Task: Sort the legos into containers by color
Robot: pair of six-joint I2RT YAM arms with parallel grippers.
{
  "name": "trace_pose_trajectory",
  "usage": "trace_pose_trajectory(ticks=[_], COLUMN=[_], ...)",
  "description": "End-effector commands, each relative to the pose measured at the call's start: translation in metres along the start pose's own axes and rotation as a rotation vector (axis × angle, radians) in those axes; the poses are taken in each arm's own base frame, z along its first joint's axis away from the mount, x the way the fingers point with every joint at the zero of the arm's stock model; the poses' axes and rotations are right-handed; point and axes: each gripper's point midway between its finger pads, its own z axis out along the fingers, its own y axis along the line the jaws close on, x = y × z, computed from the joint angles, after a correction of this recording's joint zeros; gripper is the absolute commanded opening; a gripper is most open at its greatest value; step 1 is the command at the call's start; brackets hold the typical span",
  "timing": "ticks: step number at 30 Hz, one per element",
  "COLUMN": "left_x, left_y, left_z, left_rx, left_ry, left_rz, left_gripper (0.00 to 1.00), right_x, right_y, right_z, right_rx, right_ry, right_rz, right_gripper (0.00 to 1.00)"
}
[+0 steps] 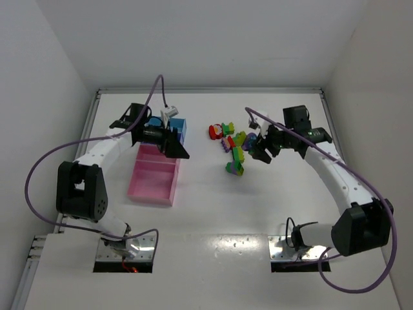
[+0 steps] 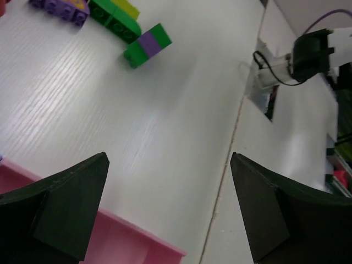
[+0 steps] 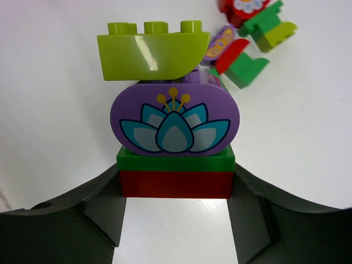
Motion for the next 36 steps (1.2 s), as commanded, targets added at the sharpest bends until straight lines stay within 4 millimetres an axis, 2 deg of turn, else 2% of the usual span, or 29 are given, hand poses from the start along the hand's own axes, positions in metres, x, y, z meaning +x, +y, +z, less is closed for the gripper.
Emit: trace_pose_trajectory(ticks=[1,5,6,7,8,11,15,20,22,24,26,34,36], left_x=[-0.029,-0.039,-0.049,-0.053,-0.059,-0.069,-0.075,-0.100,-0.103,-0.108,-0.105,-0.105,-0.102], left_y=[-0.044,-0.050,-0.050,-0.048,-0.055,-0.053,-0.054,-0.061,-0.060,-0.068,-0.068,-0.092,-0.091], left_z=[0.004,0.015,0.019,0.022,0.026,0.039,0.054,0.065,0.068,0.073,0.080,0.091,0.093], left_rx=[0.205,0.189,0.165,0.144,0.134,0.073,0.076,0.084,0.094,0.112,0.128,0.242,0.250], left_ry=[-0.039,-0.029,-0.052,-0.060,-0.064,-0.071,-0.067,-0.105,-0.103,-0.099,-0.084,-0.045,-0.038], left_rz=[0.013,-0.005,0.038,0.038,0.043,0.077,0.049,0.076,0.064,0.071,0.064,0.067,0.060], left_gripper=[1.00,1.00,1.00,1.00,1.00,1.00,1.00,1.00,1.00,1.00,1.00,1.00,1.00], right_x=[-0.030,-0.046,-0.050,-0.056,-0.063,-0.070,-0.069,-0.068,-0.070,-0.075,-0.075,-0.071,-0.072], right_y=[0.015,0.015,0.013,0.015,0.016,0.018,0.023,0.026,0.023,0.024,0.024,0.024,0.022], right_z=[-0.004,0.001,-0.001,0.000,0.002,0.006,0.010,0.015,0.013,0.013,0.014,0.020,0.022], right_rx=[-0.085,-0.119,-0.114,-0.128,-0.141,-0.159,-0.178,-0.181,-0.168,-0.171,-0.163,-0.140,-0.123], right_ry=[-0.084,-0.105,-0.112,-0.121,-0.134,-0.132,-0.121,-0.105,-0.107,-0.115,-0.106,-0.067,-0.062], right_rz=[0.025,0.030,0.025,0.027,0.016,0.016,0.018,0.001,-0.005,-0.027,-0.043,-0.068,-0.088], right_gripper=[0.39,0.39,0.39,0.39,0.39,0.39,0.39,0.39,0.39,0.39,0.39,0.39,0.39])
